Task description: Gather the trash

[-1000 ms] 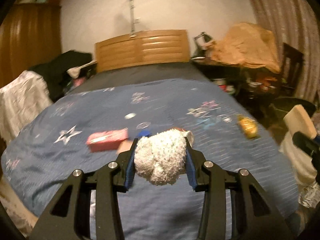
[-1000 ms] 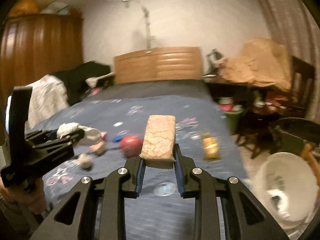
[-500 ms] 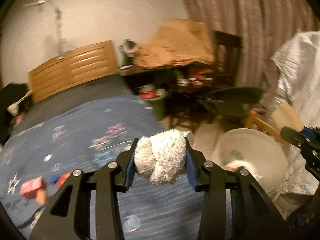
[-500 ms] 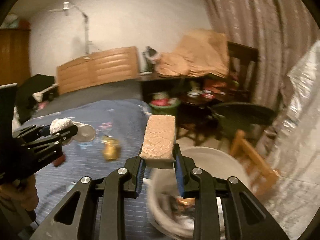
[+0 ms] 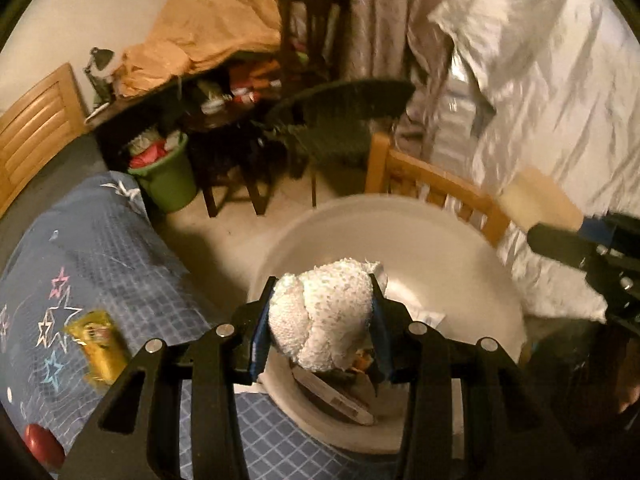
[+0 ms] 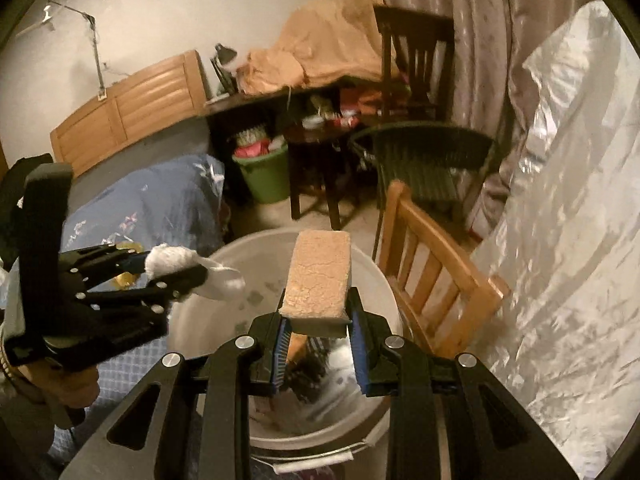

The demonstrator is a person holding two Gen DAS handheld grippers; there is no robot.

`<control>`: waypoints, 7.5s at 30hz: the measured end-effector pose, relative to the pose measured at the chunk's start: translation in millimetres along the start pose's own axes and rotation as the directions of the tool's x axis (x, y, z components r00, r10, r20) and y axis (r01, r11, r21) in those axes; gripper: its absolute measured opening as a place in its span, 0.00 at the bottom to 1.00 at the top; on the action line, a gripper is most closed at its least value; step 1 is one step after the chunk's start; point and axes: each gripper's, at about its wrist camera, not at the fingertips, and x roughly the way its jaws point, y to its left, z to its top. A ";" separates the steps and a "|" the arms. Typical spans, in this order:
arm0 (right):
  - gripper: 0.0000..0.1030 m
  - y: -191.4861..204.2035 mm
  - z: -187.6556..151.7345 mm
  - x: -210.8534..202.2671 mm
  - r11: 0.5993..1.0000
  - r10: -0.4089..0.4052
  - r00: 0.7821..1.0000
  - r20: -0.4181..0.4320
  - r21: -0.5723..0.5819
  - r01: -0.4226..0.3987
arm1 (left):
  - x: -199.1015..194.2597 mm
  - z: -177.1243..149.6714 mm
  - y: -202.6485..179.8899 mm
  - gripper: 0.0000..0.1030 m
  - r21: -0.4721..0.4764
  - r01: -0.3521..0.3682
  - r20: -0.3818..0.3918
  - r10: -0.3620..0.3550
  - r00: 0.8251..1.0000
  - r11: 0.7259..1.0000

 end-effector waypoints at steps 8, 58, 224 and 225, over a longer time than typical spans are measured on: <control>0.27 8.4 -8.2 23.2 0.999 0.032 0.998 -0.052 0.008 -0.031 | 22.8 -0.2 -5.9 0.39 0.014 -0.004 -0.036 0.004 0.999 1.000; 0.49 206.7 -55.9 -22.0 0.941 0.292 0.909 0.297 -0.259 -0.217 | -201.7 -210.2 159.0 0.82 -0.438 -0.579 -0.015 0.639 0.769 0.687; 0.56 5.8 -10.3 5.0 0.994 0.107 0.993 0.049 -0.044 -0.104 | -6.7 -2.0 -11.0 0.68 -0.047 -0.092 0.066 0.095 0.993 0.995; 0.56 5.3 -11.1 3.5 0.994 0.104 0.993 0.050 -0.042 -0.102 | -8.2 -2.6 -11.0 0.68 -0.048 -0.089 0.067 0.092 0.994 0.995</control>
